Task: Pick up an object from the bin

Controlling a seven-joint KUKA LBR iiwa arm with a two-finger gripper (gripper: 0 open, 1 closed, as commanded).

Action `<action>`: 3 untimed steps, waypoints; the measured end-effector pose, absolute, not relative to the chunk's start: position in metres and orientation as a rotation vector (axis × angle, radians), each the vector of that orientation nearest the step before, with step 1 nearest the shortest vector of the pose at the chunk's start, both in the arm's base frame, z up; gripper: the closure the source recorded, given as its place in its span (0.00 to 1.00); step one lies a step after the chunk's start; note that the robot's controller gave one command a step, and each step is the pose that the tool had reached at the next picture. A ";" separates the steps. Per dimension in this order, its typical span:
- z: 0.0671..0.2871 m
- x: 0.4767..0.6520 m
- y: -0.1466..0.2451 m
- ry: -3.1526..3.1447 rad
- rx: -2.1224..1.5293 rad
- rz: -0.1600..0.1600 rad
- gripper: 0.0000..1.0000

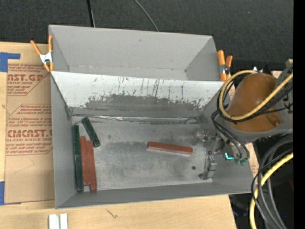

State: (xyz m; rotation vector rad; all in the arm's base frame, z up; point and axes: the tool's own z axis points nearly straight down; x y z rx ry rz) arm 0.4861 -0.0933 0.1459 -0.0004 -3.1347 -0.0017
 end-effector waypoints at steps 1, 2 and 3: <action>0.149 0.488 -0.093 -3.142 0.001 0.000 0.00; 0.070 0.549 -0.063 -3.132 -0.273 -0.001 1.00; 0.070 0.549 -0.063 -3.132 -0.273 -0.001 1.00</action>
Offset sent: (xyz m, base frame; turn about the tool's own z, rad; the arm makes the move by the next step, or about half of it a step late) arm 0.0621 0.0290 -0.0759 0.1749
